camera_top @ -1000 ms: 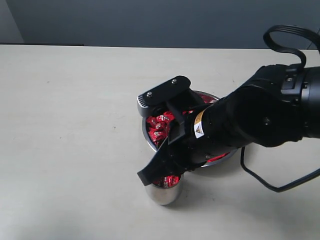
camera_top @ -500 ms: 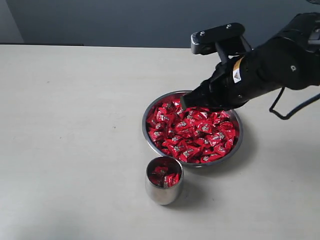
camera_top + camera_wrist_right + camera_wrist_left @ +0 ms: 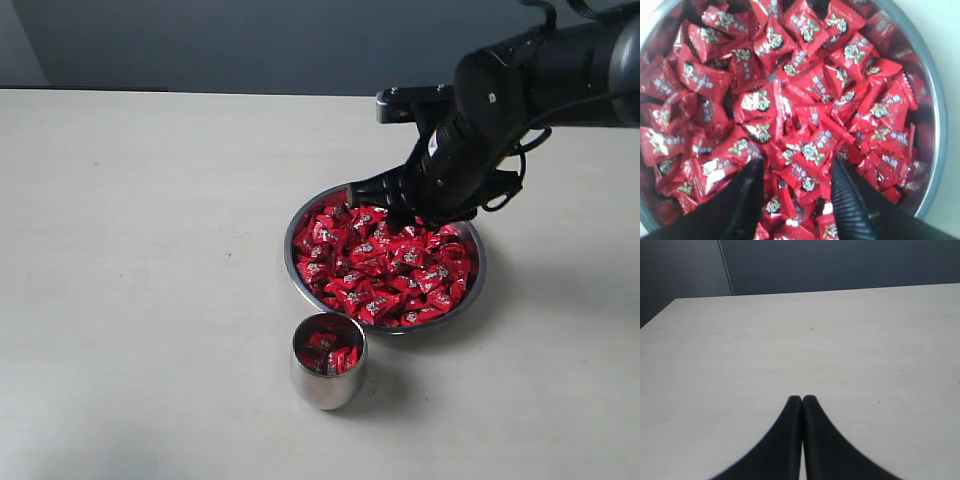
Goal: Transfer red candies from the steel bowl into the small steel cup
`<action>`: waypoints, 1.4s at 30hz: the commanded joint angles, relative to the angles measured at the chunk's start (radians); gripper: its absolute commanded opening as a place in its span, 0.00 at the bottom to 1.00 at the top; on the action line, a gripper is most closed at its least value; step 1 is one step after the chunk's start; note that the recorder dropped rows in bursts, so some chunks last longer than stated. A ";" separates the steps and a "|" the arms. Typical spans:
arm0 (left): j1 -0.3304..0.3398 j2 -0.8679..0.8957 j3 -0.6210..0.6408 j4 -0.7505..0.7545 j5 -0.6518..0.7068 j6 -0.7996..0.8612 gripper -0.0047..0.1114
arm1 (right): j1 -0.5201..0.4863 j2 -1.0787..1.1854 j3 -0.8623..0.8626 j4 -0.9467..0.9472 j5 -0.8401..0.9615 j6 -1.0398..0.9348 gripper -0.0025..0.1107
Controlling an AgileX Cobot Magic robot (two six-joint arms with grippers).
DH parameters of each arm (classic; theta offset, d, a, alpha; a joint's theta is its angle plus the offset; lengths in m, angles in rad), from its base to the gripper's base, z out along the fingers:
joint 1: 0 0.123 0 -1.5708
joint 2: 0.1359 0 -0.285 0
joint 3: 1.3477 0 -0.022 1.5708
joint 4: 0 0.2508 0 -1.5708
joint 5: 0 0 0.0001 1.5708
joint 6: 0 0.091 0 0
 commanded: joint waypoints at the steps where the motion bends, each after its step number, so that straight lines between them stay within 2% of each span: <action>1: -0.007 -0.005 0.005 0.002 -0.008 -0.001 0.04 | -0.006 0.064 -0.127 0.001 0.101 0.044 0.42; 6: -0.007 -0.005 0.005 0.002 -0.008 -0.001 0.04 | -0.006 0.141 -0.206 -0.002 0.191 0.071 0.42; 15: -0.007 -0.005 0.005 0.002 -0.008 -0.001 0.04 | -0.056 0.180 -0.210 -0.015 0.253 0.209 0.42; 26: -0.007 -0.005 0.005 0.002 -0.008 -0.001 0.04 | -0.056 0.205 -0.210 0.215 0.165 0.300 0.42; 42: -0.007 -0.005 0.005 0.002 -0.008 -0.001 0.04 | -0.056 0.218 -0.210 0.083 0.229 0.397 0.42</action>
